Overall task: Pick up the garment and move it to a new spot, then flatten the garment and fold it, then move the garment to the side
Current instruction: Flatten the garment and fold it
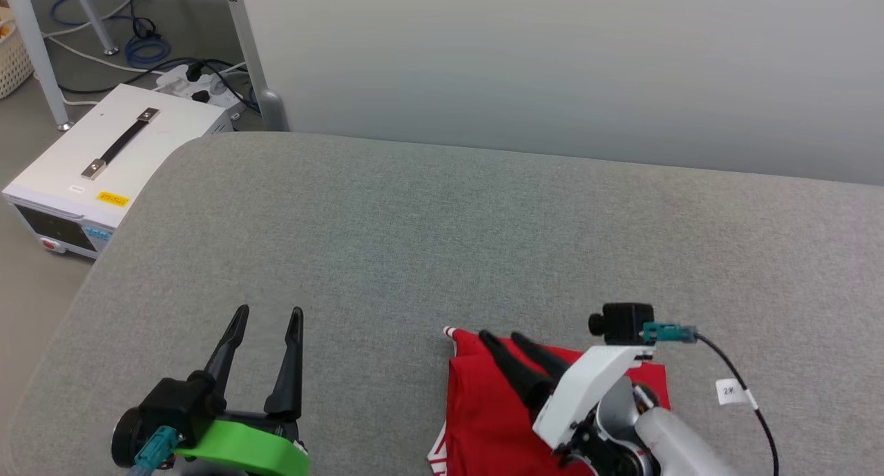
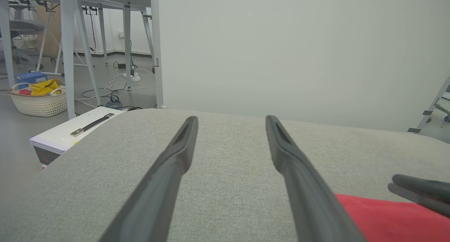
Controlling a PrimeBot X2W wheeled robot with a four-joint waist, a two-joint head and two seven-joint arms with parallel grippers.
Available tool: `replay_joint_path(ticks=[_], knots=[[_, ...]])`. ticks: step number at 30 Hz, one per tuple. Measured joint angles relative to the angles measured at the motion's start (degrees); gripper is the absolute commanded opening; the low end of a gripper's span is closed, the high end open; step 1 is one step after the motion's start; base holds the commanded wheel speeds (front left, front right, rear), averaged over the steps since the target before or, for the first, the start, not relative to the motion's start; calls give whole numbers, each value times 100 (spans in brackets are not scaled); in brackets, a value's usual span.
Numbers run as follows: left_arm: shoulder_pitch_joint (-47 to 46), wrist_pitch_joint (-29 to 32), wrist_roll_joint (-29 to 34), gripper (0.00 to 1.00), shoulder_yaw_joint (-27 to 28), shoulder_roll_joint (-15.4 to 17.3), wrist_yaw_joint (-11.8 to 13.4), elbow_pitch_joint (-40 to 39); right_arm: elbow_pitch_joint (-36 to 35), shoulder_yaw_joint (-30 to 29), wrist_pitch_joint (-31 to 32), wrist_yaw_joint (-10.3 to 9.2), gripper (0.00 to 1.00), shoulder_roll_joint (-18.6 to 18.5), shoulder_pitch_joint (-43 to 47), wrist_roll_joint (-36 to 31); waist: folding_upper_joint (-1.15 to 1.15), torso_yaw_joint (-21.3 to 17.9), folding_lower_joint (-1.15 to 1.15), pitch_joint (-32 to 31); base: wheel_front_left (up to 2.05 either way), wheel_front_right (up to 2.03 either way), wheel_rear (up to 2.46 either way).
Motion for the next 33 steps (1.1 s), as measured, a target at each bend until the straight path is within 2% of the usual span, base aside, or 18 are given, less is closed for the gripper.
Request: replay_joint_path(ticks=[3, 9, 14, 19, 25, 28, 33], knots=[[4, -1, 0, 100, -24, -16, 0, -11, -69, -283, -194, 0, 100, -165, -208, -1009, 0, -52, 0, -27, 0, 0, 0], [12, -1, -2, 100, -84, -31, 0, -18, -534, -1001, -350, 0, 100, -911, -367, -3031, 0, -166, 0, -108, 0, 0, 0], [24, -1, -54, 100, -181, -60, 0, -19, -1156, -1715, -476, 1, 100, -1311, -287, -3853, 0, -255, 0, -192, 0, 0, 0], [34, 0, -101, 100, -227, -114, 0, -48, -1770, -2353, -615, 1, 100, -1579, 175, -4225, 0, -334, 0, -237, 0, 0, 0], [118, 0, -158, 100, -227, -140, 0, -93, -2572, -3125, -901, 1, 100, -1449, 1116, -4479, 0, -412, 0, -204, 0, 0, 0], [118, 0, -199, 100, -253, -146, 0, -121, -2852, -3527, -1161, 1, 100, -1123, 1544, -4617, 0, -439, 0, -142, 0, 0, 0], [118, 0, -252, 100, -278, -188, 0, -140, -3019, -3808, -1452, 1, 100, -639, 1980, -4726, 0, -474, 0, -67, 0, 0, 0]])
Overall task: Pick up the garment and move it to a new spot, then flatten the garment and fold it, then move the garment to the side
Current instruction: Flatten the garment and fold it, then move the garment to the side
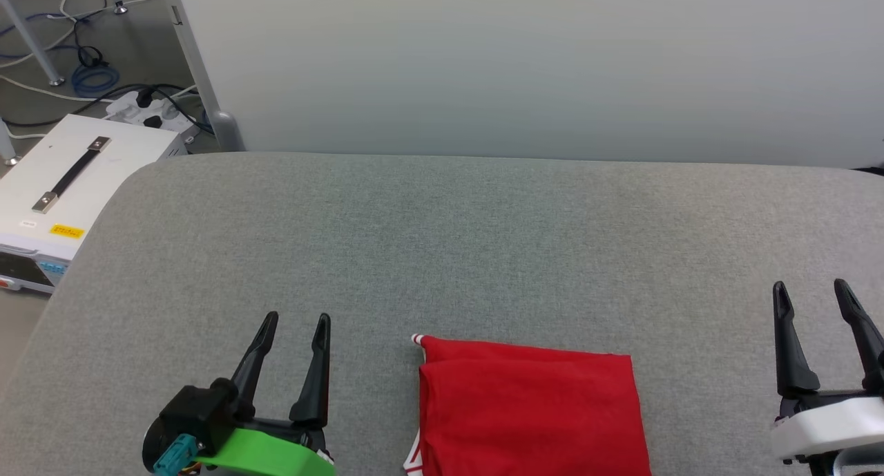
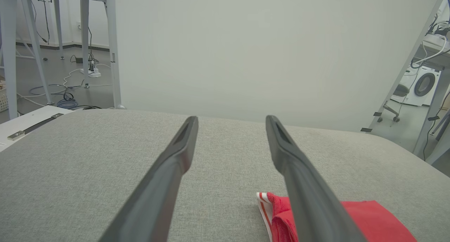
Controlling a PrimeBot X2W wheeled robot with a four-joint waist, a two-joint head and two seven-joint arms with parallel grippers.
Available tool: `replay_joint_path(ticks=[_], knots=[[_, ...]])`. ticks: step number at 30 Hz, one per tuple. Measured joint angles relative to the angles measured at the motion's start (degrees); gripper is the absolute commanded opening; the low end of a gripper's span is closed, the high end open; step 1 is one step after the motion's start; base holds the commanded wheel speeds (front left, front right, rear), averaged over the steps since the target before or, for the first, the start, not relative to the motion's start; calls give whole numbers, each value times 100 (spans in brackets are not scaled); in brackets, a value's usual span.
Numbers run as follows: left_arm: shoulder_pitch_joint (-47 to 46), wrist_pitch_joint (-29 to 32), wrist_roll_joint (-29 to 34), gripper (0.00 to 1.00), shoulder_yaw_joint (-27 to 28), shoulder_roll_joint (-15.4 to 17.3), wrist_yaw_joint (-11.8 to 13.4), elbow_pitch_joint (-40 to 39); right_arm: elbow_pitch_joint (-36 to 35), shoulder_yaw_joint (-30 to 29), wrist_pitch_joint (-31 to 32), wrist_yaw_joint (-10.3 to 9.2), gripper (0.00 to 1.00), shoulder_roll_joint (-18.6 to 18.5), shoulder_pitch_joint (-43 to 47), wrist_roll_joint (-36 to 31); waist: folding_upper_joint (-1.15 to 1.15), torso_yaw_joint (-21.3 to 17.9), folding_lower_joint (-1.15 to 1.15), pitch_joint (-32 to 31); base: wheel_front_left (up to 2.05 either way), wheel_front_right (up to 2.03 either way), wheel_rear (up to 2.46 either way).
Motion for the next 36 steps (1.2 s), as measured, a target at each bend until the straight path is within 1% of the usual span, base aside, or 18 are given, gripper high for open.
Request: replay_joint_path(ticks=[5, 16, 23, 25, 28, 32, 36], knots=[[0, 0, -1, 100, -36, -31, 0, -7, 35, -70, -138, 0, 100, 338, 224, -29, 0, -4, 0, 62, 0, 0, 0], [3, 0, -1, 100, -99, -31, 0, 48, 233, 0, -223, 0, 100, 458, 241, -80, 0, 38, 0, 78, 0, 0, 0], [3, 0, -1, 100, -102, -37, 0, 51, 211, 34, -19, 0, 100, 420, 241, 26, 0, 90, 0, 83, 0, 0, 0], [2, 0, 0, 100, -127, -37, 0, 54, 197, 119, 176, 0, 100, 404, 242, 129, 0, 108, 0, 91, 0, 0, 0], [1, 0, 0, 100, -163, -38, 0, 58, 189, 334, 719, 0, 100, 264, 242, 248, 0, 145, 0, 117, 0, 0, 0], [-7, 0, 0, 100, -190, -36, 0, 65, 145, 600, 1638, 0, 100, 88, 242, 452, 0, 214, 0, 184, 0, 0, 0], [-19, 0, 0, 100, -221, -35, 0, 71, 179, 818, 2638, 0, 100, 54, 236, 637, 0, 292, 0, 306, 0, 0, 0]])
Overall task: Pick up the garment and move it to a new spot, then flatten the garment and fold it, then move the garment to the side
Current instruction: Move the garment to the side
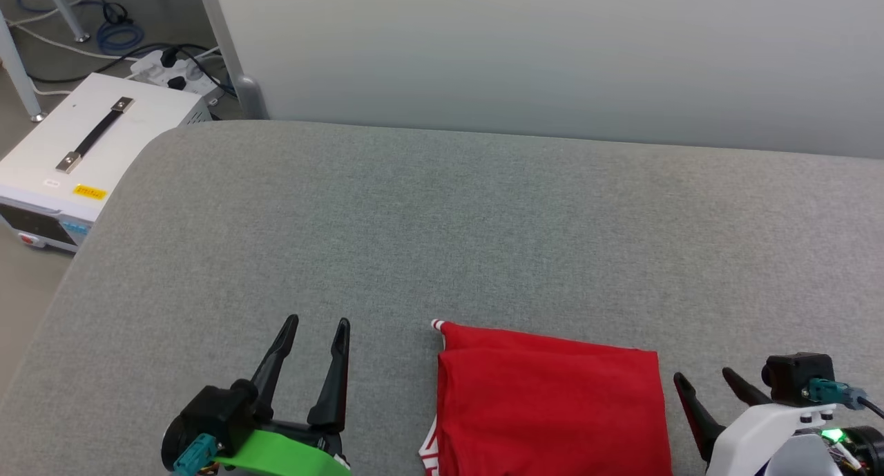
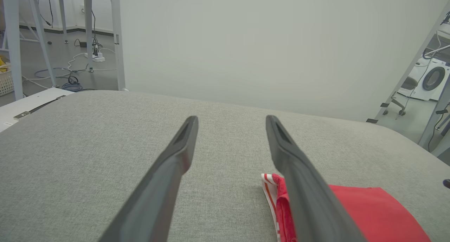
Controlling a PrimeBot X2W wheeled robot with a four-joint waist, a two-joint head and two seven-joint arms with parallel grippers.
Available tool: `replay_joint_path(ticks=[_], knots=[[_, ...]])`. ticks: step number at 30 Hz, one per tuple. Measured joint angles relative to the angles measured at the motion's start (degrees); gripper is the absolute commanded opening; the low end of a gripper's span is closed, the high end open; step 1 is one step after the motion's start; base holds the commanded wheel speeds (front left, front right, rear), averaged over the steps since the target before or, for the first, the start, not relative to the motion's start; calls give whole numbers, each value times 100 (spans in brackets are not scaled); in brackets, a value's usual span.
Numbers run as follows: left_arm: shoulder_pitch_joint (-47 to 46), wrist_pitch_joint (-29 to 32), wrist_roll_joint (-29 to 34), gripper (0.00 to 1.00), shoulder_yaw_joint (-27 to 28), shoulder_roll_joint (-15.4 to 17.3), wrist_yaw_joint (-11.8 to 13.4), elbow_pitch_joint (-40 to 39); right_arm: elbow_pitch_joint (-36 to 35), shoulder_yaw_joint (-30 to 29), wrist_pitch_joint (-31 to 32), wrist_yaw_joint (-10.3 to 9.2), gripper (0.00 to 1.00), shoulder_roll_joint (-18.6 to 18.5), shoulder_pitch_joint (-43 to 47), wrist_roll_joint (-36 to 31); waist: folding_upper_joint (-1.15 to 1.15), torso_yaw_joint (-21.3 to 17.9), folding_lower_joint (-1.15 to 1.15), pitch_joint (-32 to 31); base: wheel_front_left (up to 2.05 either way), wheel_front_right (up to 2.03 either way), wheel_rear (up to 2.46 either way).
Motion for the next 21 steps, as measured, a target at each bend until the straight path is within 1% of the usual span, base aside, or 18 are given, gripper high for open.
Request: replay_joint_path(ticks=[4, 8, 9, 14, 19, 21], knots=[[-61, 0, 1, 100, -78, -2, 0, 30, 162, 74, 828, 0, 100, 109, -8, 160, 0, 138, 0, 109, 0, 0, 0], [-151, 0, 1, 100, -115, -5, 0, 27, 238, 31, 1257, 0, 100, 199, -35, 134, 0, 273, 0, 249, 0, 0, 0], [-235, -1, 8, 100, -148, -13, 0, 31, 364, -89, 1466, 0, 100, 292, -79, 85, 0, 386, 0, 351, 0, 0, 0], [-282, 0, 8, 100, -141, -22, 0, 34, 580, -160, 1704, 0, 100, 347, -195, -53, 0, 558, 0, 499, 0, 0, 0], [-362, 0, 8, 100, -142, -41, 0, 32, 781, -92, 1808, 0, 100, 388, -305, -64, 0, 693, 0, 655, 0, 0, 0], [-376, 0, 8, 100, -142, -46, 0, 32, 912, 9, 1860, -2, 100, 358, -310, -186, 0, 729, 0, 706, 0, 0, 0]])
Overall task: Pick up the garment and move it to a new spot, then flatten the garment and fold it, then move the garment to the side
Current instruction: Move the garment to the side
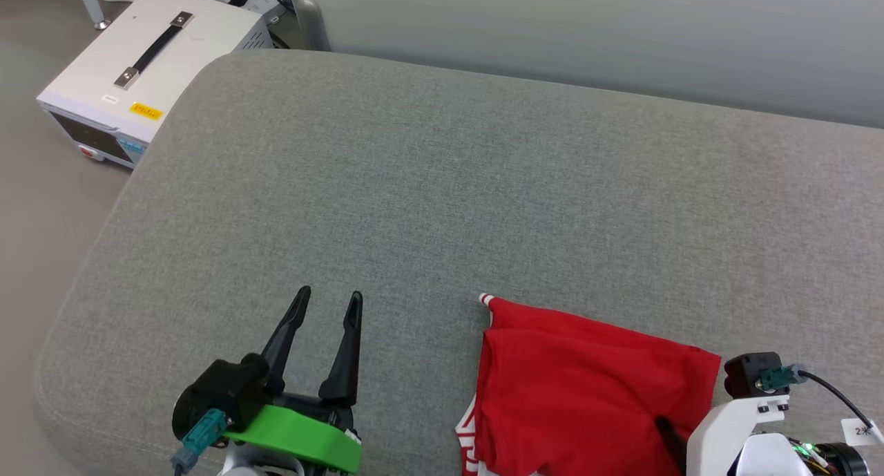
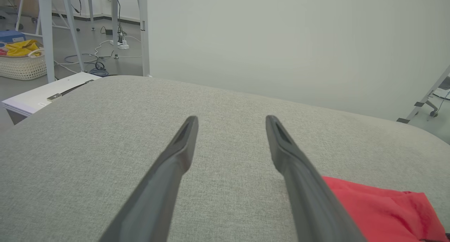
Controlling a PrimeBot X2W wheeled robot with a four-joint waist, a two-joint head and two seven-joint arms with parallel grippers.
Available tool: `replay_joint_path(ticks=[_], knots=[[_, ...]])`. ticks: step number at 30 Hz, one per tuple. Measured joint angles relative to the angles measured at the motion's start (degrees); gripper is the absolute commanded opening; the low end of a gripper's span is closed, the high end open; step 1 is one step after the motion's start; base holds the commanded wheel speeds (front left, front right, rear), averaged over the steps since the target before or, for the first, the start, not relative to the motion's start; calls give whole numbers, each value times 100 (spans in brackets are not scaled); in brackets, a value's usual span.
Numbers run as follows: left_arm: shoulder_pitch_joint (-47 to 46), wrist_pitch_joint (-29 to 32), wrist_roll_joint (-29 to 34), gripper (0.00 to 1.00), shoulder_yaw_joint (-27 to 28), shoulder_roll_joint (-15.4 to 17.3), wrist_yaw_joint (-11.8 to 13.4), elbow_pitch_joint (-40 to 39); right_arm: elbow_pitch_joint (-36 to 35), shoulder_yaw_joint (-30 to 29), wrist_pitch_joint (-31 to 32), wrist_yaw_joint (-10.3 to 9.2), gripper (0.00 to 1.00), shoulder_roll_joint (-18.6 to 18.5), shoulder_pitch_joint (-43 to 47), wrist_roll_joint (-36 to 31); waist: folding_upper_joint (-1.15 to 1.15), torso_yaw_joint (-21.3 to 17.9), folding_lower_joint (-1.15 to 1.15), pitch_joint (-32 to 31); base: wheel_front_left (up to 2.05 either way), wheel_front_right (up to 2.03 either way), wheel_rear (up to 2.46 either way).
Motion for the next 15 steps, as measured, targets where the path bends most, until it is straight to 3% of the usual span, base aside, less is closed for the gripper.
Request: replay_joint_path(ticks=[2, 3, 4, 5, 10, 15], knots=[[-19, 0, 0, 100, -3, -7, 0, 1, 103, 111, 23, -4, 97, -44, -15, -15, 0, 40, 0, 42, 0, 0, 0], [-29, 0, 0, 100, -3, -9, 0, 1, 131, 120, 22, -4, 37, -52, -29, 12, 0, 54, 0, 53, 0, 0, 0], [-37, 0, 0, 100, -3, -11, 0, 2, 163, 140, 22, -4, 13, -64, -49, 25, 0, 69, 0, 63, 0, 0, 0], [-41, 0, 0, 100, 1, -15, 0, 2, 193, 178, 16, -4, 0, -92, -75, 25, 0, 76, 0, 66, 0, 0, 0], [-41, 0, 10, 100, 13, -16, 0, 18, 289, 324, -180, 1, 0, -145, -183, 22, 0, 11, 0, 7, 0, 0, 0], [-27, -1, 7, 100, -60, 9, 0, 27, 133, 641, -432, 7, 0, -463, -297, -66, 0, -172, 0, -99, 0, 0, 0]])
